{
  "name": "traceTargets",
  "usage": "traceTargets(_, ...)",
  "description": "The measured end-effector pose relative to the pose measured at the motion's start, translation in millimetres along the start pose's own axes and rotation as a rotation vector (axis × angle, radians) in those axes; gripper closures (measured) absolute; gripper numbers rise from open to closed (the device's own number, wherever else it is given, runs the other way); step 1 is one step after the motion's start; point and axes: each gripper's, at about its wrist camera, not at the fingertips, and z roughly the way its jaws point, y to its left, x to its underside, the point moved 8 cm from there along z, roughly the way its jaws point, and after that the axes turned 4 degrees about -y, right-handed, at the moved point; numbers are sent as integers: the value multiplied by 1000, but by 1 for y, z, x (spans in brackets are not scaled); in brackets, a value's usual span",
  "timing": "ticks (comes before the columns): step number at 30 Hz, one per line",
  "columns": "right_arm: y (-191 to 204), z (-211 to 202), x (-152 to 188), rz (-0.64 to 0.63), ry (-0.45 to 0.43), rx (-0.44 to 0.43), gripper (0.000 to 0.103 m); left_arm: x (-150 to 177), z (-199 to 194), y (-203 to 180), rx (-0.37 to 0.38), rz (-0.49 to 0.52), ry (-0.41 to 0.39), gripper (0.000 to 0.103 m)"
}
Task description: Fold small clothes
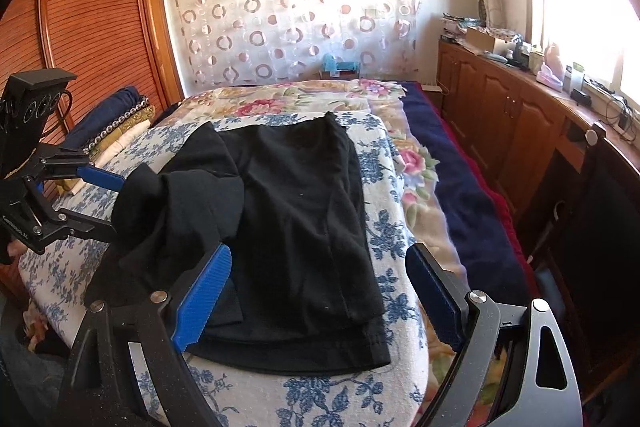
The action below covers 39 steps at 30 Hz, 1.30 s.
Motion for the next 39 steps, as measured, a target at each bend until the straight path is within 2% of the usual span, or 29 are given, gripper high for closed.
traceTargets(8,29,16,-24,-68,-18,-56,13,15,-26,52,-78,-92,-82,22)
traceTargets(11,41,28,-37,-89,-22,-95,13,20,-20,77,-110,-129,-82,23)
traceTargets(14,51,37,-42,-83,-17,-153,13,26,-6,96,-112,-159,-70,23)
traceTargets(15,54,41,-44,-82,-13,-166,13,28,2,101,-106,-173,-59,25)
traceTargets(20,63,55,-49,-94,6,-212,13,30,30,104,-62,-172,-15,52)
traceTargets(23,58,66,-52,-98,22,-228,13,26,37,101,-44,-159,-19,81)
traceTargets(24,56,68,-50,-96,35,-240,14,21,36,99,-44,-151,-35,90)
traceTargets(27,54,77,-44,-93,80,-285,22,0,28,97,-56,-135,-82,92)
traceTargets(30,47,86,-44,-85,108,-298,31,-44,20,96,-65,-123,-146,93)
traceTargets(34,20,89,-56,-50,92,-271,36,-109,26,97,-73,-96,-199,93)
traceTargets(37,-2,87,-65,-31,73,-229,36,-157,49,97,-59,-86,-200,93)
traceTargets(39,-18,86,-69,-13,66,-201,36,-175,64,94,-58,-69,-188,93)
